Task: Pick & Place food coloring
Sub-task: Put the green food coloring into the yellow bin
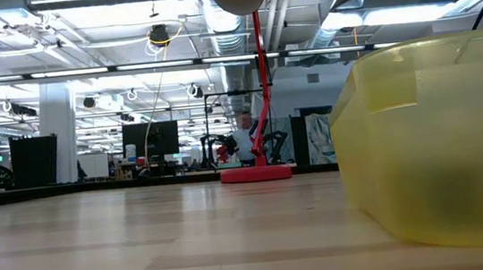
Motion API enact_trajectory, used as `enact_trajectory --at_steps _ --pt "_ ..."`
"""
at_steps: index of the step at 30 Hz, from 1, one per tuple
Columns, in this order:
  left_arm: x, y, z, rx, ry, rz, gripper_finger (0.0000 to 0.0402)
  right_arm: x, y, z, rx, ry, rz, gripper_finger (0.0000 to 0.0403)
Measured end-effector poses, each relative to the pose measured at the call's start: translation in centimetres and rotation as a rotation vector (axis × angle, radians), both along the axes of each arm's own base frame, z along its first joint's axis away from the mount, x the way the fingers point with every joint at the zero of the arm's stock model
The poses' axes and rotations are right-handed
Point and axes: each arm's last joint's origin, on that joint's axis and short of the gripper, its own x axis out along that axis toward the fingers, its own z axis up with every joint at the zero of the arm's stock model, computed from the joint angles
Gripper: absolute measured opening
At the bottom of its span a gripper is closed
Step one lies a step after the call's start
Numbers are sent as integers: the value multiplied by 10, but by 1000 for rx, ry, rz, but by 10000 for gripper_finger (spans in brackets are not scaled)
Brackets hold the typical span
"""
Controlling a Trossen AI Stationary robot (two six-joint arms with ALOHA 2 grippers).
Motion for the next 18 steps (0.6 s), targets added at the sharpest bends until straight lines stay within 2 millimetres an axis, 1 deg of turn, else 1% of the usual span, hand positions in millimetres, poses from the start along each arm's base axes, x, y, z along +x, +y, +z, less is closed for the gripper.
enact_trajectory --at_steps 3,5,8,12,15,18 --pt "0 0 0 2 -3 0 4 -5 8 -7 -18 -57 -16 151" --pt "0 0 0 7 -9 1 4 -4 13 -16 -37 -60 -18 147" --pt "0 0 0 7 -11 1 4 0 19 -30 -53 -68 -14 142" --pt "0 0 0 7 -10 1 4 10 25 -45 -67 -121 -21 137" --pt "0 0 0 7 -10 1 4 16 26 -51 -76 -160 -30 136" --pt "0 0 0 8 -10 0 4 20 26 -53 -89 -199 -38 137"
